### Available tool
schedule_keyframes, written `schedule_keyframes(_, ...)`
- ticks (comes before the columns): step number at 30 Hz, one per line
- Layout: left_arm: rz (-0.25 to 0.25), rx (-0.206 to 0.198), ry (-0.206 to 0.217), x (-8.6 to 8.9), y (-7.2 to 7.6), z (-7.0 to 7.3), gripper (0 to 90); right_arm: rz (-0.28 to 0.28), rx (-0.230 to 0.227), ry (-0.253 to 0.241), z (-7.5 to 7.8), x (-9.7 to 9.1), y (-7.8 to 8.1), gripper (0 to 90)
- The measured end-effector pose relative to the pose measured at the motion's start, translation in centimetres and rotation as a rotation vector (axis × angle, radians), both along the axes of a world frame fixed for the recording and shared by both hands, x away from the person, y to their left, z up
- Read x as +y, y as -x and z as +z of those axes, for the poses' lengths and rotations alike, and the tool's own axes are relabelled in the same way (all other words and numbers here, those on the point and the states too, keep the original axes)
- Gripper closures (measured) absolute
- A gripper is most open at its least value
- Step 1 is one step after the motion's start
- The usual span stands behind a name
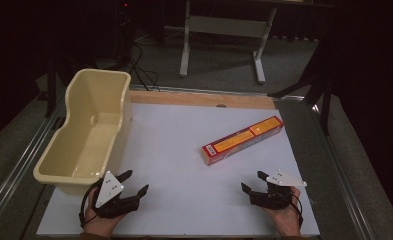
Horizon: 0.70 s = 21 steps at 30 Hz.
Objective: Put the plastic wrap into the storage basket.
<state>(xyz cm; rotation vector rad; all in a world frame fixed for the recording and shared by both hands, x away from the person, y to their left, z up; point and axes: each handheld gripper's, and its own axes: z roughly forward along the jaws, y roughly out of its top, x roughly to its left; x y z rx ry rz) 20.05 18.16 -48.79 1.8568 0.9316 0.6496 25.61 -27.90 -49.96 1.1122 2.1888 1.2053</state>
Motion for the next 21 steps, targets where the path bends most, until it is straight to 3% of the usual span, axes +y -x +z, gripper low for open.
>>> schedule_keyframes(13, 0.0, 0.001, 0.013, 0.1, 0.0, -0.1, 30.2, 0.009, -0.007, -0.011, 0.2, 0.7, 0.1, 26.8)
schedule_keyframes(21, 0.001, -0.004, 0.024, 0.2, 0.1, -0.1, 29.7, 0.043, -0.001, 0.008, 0.4, 2.3, -0.4, 28.1)
